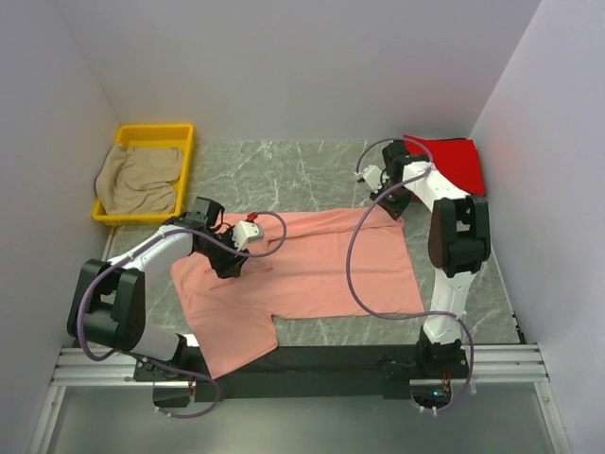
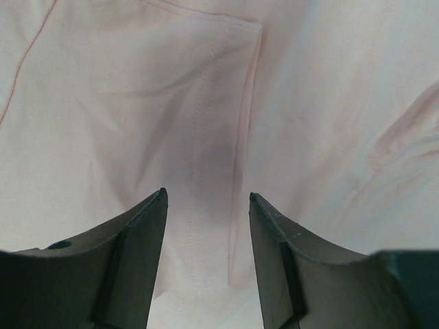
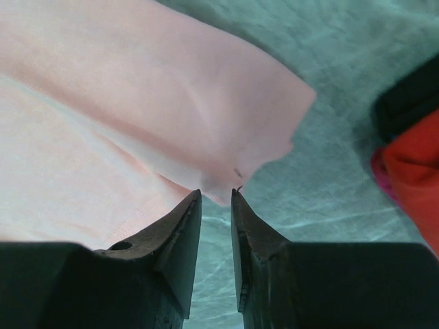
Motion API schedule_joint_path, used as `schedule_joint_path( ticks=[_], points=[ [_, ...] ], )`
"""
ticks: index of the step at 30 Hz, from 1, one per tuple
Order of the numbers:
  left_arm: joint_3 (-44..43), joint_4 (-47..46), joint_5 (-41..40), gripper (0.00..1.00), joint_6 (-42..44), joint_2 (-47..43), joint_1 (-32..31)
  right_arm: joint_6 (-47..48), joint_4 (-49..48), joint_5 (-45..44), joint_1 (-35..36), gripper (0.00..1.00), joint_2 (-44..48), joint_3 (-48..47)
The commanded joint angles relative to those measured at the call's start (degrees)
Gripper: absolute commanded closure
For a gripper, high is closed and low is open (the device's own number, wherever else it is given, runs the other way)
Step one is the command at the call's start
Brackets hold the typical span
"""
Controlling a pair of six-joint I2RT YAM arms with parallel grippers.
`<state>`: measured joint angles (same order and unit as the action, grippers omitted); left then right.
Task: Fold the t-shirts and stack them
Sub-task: Fold the tshirt
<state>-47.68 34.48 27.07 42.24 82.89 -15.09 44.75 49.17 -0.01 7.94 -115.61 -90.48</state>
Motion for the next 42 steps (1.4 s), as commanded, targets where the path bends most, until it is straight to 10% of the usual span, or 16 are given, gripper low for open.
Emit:
schedule_joint_path(
  ticks=[1,12,19,29,33,42],
  points=[
    [-0.7,-0.6,0.4,0.43,-0.8,0.3,-0.3,1.0,-1.2,0.1,2.0,0.68,0.8,1.5],
    [-0.4,-0.6,-0.7,0.43,-0.4,0.8,-0.3,2.6,-4.1,-4.6,2.7,0.69,-1.4,4.1],
    [0.3,-1.3,-1.3,0.45,-0.8,0.9,-0.2,3.3,-2.9,-4.6,2.7,1.00,-0.7,2.6],
    [1.2,-1.8,-1.1,0.48,-1.6,-0.5,-0.2,3.9,1.3,-1.7,2.8,1.00,5.0,1.0],
    [0.8,-1.6,-1.1,0.48,-2.2,-0.2,-0.2,3.9,-1.4,-3.8,2.7,0.71,3.9,2.5],
    [-0.7,-0.5,-1.2,0.48,-2.3,0.4,-0.2,5.3,-2.7,-4.3,2.8,0.66,-0.1,2.4]
  ],
)
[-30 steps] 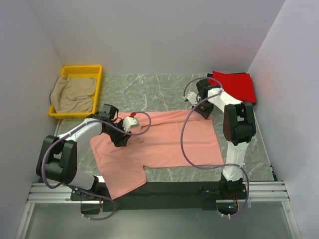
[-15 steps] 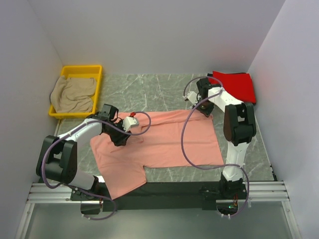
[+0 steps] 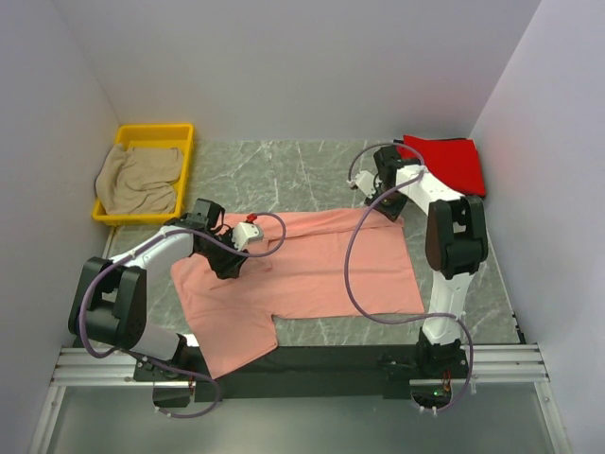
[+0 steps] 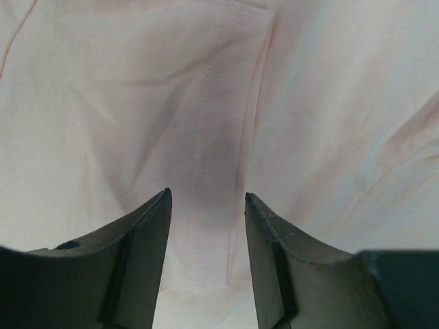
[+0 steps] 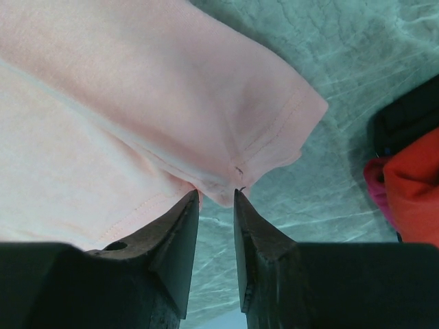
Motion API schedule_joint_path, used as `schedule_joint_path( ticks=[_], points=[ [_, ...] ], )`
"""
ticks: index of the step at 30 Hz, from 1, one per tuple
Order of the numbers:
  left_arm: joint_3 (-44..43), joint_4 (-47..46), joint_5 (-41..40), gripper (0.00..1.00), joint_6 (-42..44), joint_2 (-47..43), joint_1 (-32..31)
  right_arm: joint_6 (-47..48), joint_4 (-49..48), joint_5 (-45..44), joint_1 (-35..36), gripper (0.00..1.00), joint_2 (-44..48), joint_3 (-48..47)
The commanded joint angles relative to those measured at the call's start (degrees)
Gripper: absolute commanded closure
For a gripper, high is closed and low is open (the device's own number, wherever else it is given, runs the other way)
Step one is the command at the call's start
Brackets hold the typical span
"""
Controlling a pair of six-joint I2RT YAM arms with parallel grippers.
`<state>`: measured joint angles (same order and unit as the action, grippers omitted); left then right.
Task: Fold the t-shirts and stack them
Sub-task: Fold the tshirt
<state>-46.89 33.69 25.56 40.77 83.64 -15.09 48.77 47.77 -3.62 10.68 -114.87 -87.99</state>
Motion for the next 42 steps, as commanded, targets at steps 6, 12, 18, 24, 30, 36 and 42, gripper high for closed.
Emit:
schedule_joint_path(
  ticks=[6,12,18,24,30,36,42],
  points=[
    [-2.3,0.4,0.4,0.47,-1.4,1.1,-0.2,1.5,-2.2,-0.3,0.0,0.67,-2.5,1.8],
    [-3.0,1.0,0.0,0.46,-1.1,1.6,-0.2,1.1,-3.1,-0.5,0.0,0.68,-4.2,1.4],
    [-2.6,0.8,-0.2,0.50,-1.0,1.5,-0.1,1.0,-0.9,0.1,-0.3,1.00,-2.8,-0.5],
    [-1.0,0.8,-0.3,0.53,-0.4,0.2,0.1,0.6,3.1,0.5,-0.3,1.00,1.1,-3.2],
    [-0.3,0.8,0.4,0.55,-0.1,-0.9,1.0,0.9,5.6,-0.1,-0.4,1.00,4.0,-2.7],
    [-0.4,2.0,1.4,0.56,0.4,-1.8,2.0,0.9,7.4,0.6,-0.3,1.00,6.0,-0.4],
    [-0.7,3.0,2.4,0.56,0.6,-2.2,2.5,1.1,7.6,1.5,-0.3,1.00,5.7,4.2]
  ],
)
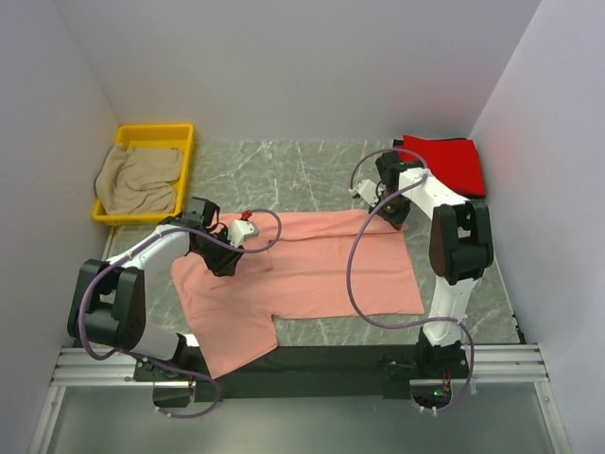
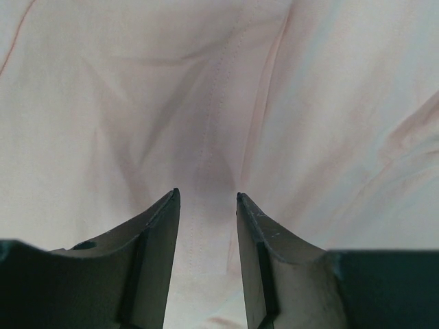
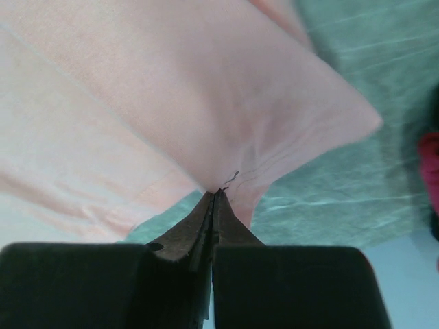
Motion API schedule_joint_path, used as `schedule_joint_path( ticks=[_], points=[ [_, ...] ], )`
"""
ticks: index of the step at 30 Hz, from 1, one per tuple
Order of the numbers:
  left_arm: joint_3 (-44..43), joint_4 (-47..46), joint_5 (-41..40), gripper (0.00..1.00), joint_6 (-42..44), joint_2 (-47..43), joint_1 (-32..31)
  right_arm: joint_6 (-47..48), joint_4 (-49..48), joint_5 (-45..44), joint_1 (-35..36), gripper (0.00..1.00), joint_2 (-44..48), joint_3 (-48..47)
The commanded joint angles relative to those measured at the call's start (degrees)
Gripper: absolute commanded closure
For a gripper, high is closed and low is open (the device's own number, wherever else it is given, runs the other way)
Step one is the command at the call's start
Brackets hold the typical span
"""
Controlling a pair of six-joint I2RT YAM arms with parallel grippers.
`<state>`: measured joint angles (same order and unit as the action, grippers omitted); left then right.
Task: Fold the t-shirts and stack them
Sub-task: Fold the tshirt
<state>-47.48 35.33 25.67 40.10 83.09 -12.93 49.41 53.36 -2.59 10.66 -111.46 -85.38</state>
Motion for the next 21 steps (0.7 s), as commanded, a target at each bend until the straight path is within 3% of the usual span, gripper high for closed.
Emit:
schedule_joint_path(
  ticks=[1,12,21],
  points=[
    [-0.2,1.6,2.4,0.56,1.4,-1.7,0.4,0.3,2.0,0.6,-0.3,1.00,2.1,2.1],
    [-1.5,2.2,2.5,0.56,1.1,-1.0,0.6,-1.0,-1.8,-0.6,-0.3,1.00,-2.9,3.4],
    [-6.7,1.7,5.2,0.57,-3.9,2.8,3.1,-1.9,2.2,2.4,-0.4,1.00,-2.2,3.6]
  ],
)
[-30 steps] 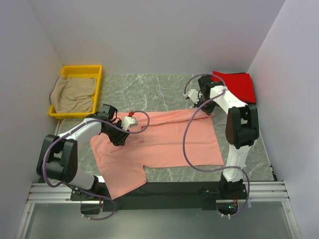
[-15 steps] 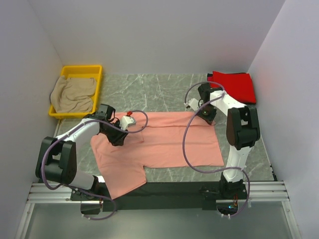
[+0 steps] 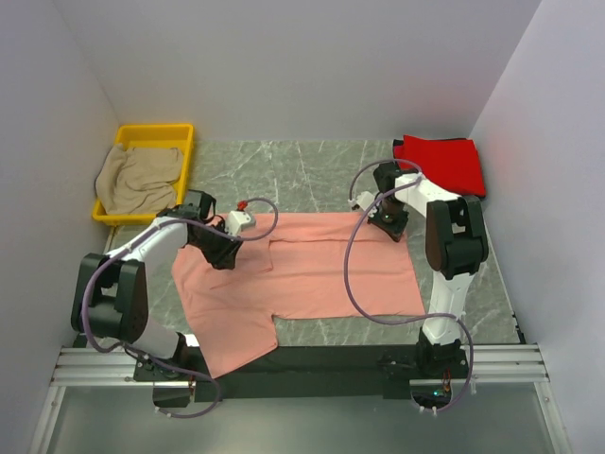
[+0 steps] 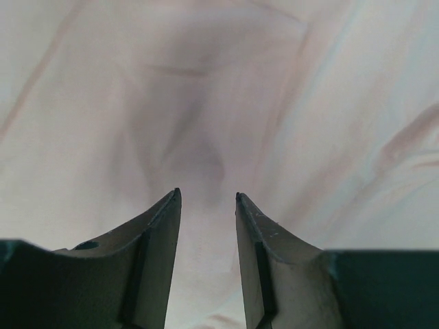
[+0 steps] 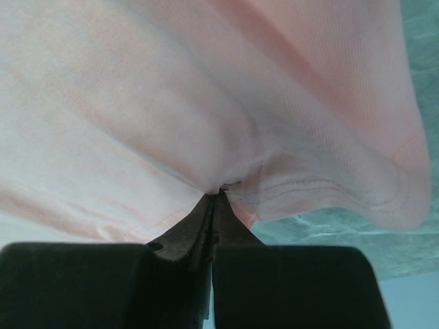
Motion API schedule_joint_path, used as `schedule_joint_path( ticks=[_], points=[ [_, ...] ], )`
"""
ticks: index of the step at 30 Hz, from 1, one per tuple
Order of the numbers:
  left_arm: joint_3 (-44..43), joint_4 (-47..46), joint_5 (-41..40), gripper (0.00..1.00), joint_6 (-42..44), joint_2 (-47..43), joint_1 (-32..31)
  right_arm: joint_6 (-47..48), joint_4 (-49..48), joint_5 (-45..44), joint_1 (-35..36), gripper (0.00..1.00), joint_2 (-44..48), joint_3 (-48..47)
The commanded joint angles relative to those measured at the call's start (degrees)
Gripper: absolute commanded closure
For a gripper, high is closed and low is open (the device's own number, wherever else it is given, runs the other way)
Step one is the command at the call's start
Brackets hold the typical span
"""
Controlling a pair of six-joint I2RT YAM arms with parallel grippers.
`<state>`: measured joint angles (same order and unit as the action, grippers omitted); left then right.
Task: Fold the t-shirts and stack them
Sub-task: Fold the tshirt
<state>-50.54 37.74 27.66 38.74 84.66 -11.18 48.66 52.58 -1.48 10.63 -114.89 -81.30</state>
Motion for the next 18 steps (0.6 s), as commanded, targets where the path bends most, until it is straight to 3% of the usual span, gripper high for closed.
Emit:
schedule_joint_path(
  ticks=[1,6,10,11,14,18],
  points=[
    [-4.5,-0.8,3.5,0.57,-3.1,2.1,2.4,-1.6,3.7,2.5,-0.5,1.00,1.4,-1.1],
    [-13.1,-2.3,2.7,0.58,-8.9,6.2,7.3,-0.3,8.3,3.8,-1.1,0.98,2.2,-5.1],
    [-23.0,-0.5,-0.7,0.53,-9.2,13.1,10.9,1.7,10.5,5.3,-1.6,0.65,2.9,-10.3],
    [-24.4,-0.7,-1.2,0.52,-8.7,13.9,11.1,0.8,10.5,5.6,-1.8,0.63,2.6,-12.2],
    [-27.8,-2.7,-5.1,0.50,-7.7,16.4,11.1,-3.4,9.5,5.2,-1.9,0.64,-1.1,-21.9],
    [-30.4,-3.2,-8.1,0.47,-6.6,20.0,11.1,-6.3,6.6,3.1,-1.7,0.69,-6.8,-27.8]
  ],
)
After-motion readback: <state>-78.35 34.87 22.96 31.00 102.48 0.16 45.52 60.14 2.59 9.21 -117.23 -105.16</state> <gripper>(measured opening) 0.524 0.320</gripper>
